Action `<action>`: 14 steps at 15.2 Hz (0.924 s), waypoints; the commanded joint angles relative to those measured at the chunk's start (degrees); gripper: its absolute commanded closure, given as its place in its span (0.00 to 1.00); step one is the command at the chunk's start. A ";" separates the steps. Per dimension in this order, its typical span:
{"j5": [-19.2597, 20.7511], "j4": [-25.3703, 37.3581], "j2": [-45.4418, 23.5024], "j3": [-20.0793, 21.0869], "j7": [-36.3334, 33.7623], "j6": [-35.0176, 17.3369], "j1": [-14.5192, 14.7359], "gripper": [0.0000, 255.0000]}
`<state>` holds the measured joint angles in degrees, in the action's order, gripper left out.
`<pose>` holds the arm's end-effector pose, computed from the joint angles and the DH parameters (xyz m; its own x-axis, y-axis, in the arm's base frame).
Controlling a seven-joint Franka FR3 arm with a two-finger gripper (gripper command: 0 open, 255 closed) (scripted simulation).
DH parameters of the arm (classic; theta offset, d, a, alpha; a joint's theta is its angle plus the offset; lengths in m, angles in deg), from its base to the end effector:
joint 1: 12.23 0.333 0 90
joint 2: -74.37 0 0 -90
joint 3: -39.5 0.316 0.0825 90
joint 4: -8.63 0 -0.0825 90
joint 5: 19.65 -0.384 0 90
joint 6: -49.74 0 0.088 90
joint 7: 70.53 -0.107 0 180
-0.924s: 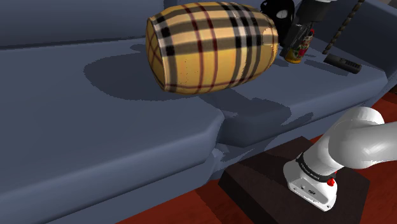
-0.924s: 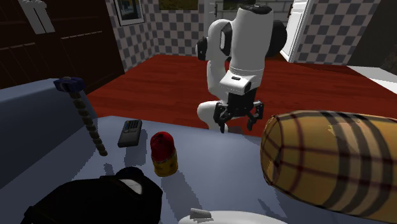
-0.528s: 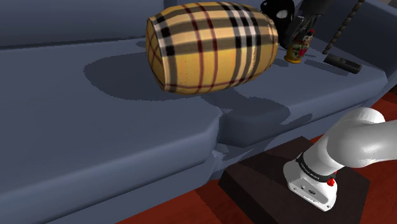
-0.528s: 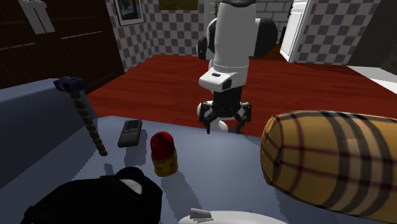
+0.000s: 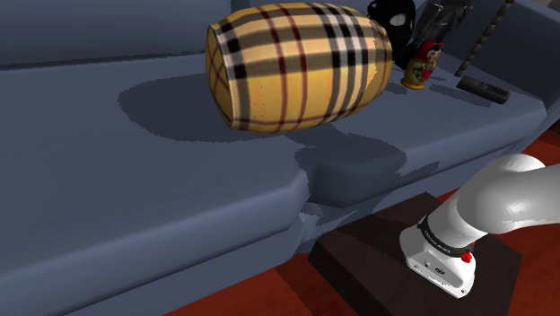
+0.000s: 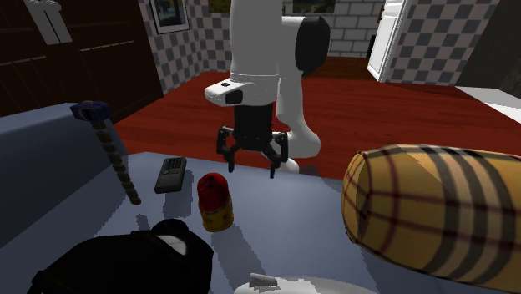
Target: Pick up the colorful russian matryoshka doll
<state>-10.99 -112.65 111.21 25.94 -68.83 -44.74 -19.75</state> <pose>0.3226 -0.1719 0.6556 0.9422 -0.2944 0.1598 -0.3005 -0.9537 0.0143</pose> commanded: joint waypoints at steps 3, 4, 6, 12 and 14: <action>0.93 3.68 -2.83 -3.40 -0.68 -1.87 -2.41 0.00; 1.10 4.53 -3.42 -4.24 -0.85 -2.29 -2.98 0.00; 1.29 5.80 -4.30 -5.48 -1.09 -2.90 -3.81 0.00; 1.90 0.01 -2.83 -5.80 -1.43 -7.24 -4.22 0.00; 2.06 -1.45 -2.52 -5.90 -1.51 -8.38 -4.32 0.00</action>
<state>-9.00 -113.38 108.55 20.06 -70.26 -52.53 -24.04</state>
